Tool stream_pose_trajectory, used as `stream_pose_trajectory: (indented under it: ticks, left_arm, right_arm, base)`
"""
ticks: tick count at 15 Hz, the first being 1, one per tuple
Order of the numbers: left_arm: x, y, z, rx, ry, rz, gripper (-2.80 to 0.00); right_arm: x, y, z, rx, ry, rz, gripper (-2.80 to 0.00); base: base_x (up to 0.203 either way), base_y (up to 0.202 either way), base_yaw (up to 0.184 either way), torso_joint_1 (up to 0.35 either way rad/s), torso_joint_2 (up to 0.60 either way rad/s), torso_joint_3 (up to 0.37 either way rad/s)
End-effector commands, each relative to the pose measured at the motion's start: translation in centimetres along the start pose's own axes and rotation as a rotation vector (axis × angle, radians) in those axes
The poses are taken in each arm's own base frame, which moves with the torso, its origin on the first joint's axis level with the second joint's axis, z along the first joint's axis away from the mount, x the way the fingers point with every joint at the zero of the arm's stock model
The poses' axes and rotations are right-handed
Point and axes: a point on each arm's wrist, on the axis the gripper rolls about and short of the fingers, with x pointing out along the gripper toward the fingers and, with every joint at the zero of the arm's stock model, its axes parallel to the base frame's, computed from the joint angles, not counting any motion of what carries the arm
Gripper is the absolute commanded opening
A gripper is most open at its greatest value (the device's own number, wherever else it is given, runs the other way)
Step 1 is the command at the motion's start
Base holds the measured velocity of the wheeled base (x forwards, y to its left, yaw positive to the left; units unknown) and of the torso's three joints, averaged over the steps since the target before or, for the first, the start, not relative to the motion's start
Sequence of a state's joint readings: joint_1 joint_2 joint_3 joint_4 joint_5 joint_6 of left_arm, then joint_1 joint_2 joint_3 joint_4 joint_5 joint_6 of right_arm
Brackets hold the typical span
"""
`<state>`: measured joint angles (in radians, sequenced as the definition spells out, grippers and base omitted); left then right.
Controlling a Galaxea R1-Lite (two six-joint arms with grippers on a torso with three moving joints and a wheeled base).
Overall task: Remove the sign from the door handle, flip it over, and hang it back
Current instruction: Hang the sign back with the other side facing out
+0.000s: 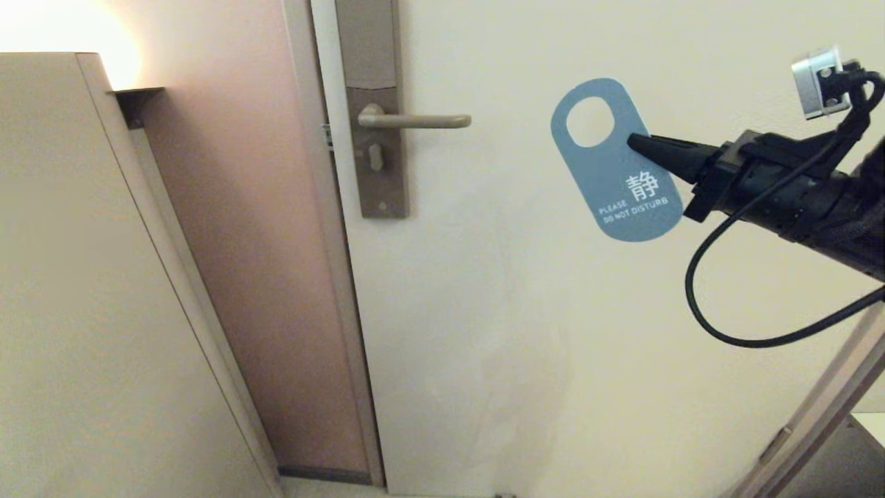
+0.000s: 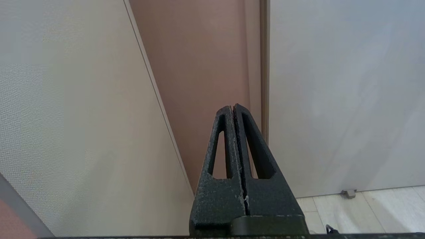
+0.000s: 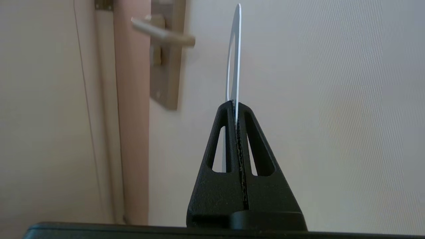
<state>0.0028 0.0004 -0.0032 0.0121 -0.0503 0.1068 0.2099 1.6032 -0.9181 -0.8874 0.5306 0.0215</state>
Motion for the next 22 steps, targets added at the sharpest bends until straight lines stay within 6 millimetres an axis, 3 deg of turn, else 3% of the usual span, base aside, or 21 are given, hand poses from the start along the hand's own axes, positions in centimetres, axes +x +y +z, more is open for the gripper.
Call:
stream_pose_trajectory:
  ticks: [1, 11, 17, 22]
  left_arm:
    - [0.0, 0.0, 0.0, 0.001, 0.000, 0.000, -2.80]
    - [0.0, 0.0, 0.0, 0.001, 0.000, 0.000, -2.80]
    - [0.0, 0.0, 0.0, 0.001, 0.000, 0.000, -2.80]
    - [0.0, 0.0, 0.0, 0.001, 0.000, 0.000, -2.80]
  right_arm:
    - [2.1, -0.8, -1.1, 0.008, 0.009, 0.013, -2.80]
    - [7.3, -1.8, -1.4, -0.030, -0.073, 0.049, -2.80]
    - [9.7, -0.1, -0.7, -0.035, -0.122, 0.118, -2.80]
    - [10.8, 0.6, -1.5, -0.035, -0.119, 0.142, -2.80]
  base:
    - [0.000, 0.000, 0.000, 0.000, 0.00, 0.000]
    - [0.000, 0.000, 0.000, 0.000, 0.00, 0.000]
    - [0.000, 0.000, 0.000, 0.000, 0.00, 0.000]
    - [0.000, 0.000, 0.000, 0.000, 0.00, 0.000]
